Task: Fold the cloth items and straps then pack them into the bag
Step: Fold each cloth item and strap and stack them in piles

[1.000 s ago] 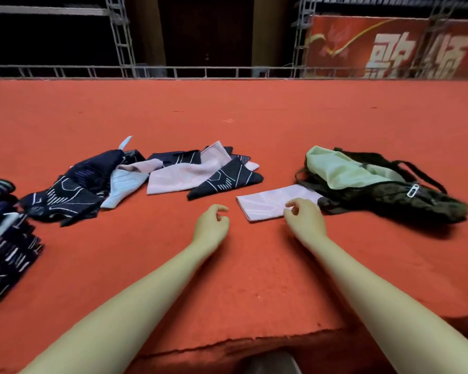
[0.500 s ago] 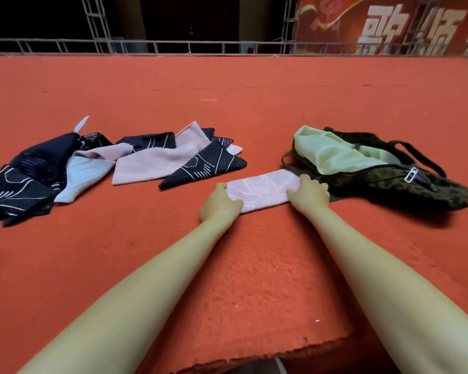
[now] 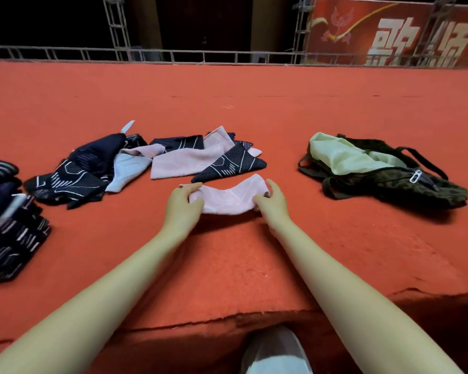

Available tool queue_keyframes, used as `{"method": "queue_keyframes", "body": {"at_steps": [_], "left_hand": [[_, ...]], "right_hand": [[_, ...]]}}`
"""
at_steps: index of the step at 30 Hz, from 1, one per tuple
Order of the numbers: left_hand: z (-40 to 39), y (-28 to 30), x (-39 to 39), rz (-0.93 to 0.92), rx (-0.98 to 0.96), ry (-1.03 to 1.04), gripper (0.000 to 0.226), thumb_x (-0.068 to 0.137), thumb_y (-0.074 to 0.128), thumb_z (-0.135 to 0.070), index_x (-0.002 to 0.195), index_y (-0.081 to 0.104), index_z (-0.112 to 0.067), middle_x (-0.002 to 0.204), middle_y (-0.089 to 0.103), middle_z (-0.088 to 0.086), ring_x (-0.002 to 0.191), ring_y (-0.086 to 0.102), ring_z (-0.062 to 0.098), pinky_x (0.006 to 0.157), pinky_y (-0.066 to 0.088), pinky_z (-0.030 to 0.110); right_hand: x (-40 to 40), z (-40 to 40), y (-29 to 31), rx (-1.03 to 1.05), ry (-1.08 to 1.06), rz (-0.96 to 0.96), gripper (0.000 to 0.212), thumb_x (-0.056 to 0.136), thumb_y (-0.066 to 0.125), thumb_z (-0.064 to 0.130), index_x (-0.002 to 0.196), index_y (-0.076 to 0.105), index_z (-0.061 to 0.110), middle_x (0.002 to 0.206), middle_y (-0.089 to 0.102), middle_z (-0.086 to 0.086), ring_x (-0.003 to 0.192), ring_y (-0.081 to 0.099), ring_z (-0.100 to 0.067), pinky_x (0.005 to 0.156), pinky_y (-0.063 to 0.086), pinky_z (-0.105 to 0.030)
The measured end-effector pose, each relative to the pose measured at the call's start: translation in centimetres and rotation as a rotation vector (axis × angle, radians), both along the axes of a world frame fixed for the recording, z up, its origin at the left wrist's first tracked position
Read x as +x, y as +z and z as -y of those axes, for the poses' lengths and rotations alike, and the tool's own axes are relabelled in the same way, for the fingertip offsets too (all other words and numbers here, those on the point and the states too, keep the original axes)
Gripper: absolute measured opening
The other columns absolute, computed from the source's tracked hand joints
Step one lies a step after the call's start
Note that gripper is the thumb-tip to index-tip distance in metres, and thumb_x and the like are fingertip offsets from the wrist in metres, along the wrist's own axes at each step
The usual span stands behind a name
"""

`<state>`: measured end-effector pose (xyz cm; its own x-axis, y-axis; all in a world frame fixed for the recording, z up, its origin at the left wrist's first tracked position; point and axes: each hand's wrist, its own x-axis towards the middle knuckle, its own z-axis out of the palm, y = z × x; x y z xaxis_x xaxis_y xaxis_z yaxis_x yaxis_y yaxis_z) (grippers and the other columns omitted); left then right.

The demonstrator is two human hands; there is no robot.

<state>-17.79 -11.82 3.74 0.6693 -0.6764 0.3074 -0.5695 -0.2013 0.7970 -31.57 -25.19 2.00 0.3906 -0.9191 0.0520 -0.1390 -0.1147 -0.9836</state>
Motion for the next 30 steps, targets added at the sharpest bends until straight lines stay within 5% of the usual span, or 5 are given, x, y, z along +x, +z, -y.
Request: {"method": "queue_keyframes", "body": {"at_steps": [4,11,18,24,30], "left_hand": [[-4.5,-1.6,3.0,-0.103,0.003,0.123,0.047,0.082,0.052,0.003,0.128,0.058,-0.004,0.131,0.053,0.017,0.124,0.047,0.024,0.097,0.027,0.014],[-8.5,-4.0,3.6,-0.174,-0.073,0.21,0.044,0.081,0.055,0.003,0.124,0.061,-0.003,0.127,0.057,0.018,0.121,0.051,0.025,0.097,0.032,0.019],[-9.2,-3.5,2.5,-0.202,-0.107,0.274,0.048,0.086,0.051,0.0,0.133,0.052,-0.005,0.13,0.05,0.017,0.116,0.05,0.028,0.098,0.033,0.025],[-9.0,-3.9,2.7,-0.091,-0.065,0.295,0.045,0.083,0.054,-0.001,0.127,0.058,-0.008,0.122,0.051,0.016,0.111,0.051,0.03,0.097,0.035,0.027],[-8.9,-4.2,2.6,-0.039,-0.063,0.339,0.039,0.08,0.056,-0.001,0.118,0.061,-0.01,0.121,0.05,0.016,0.117,0.043,0.031,0.103,0.029,0.031]], "right_hand": [[2.8,-5.1,-0.1,0.054,0.098,0.077,0.079,0.068,0.052,0.013,0.145,0.033,0.011,0.139,0.047,-0.007,0.124,0.049,-0.022,0.105,0.042,-0.038],[4.0,-7.6,-1.4,0.055,-0.064,0.132,0.057,0.087,0.058,0.011,0.141,0.039,0.006,0.136,0.048,-0.003,0.125,0.047,-0.018,0.103,0.037,-0.027],[3.6,-7.8,-2.2,-0.037,-0.125,0.246,0.024,0.086,0.06,0.004,0.109,0.062,0.011,0.1,0.065,0.001,0.088,0.058,-0.01,0.076,0.044,-0.021],[4.4,-7.8,-2.0,0.033,-0.048,0.234,0.065,0.081,0.067,0.011,0.141,0.041,0.011,0.117,0.058,0.001,0.108,0.055,-0.012,0.095,0.043,-0.025],[5.5,-7.7,-1.8,-0.074,0.008,0.175,0.049,0.083,0.057,0.014,0.132,0.054,0.014,0.128,0.061,-0.005,0.114,0.056,-0.012,0.101,0.045,-0.032]]}}
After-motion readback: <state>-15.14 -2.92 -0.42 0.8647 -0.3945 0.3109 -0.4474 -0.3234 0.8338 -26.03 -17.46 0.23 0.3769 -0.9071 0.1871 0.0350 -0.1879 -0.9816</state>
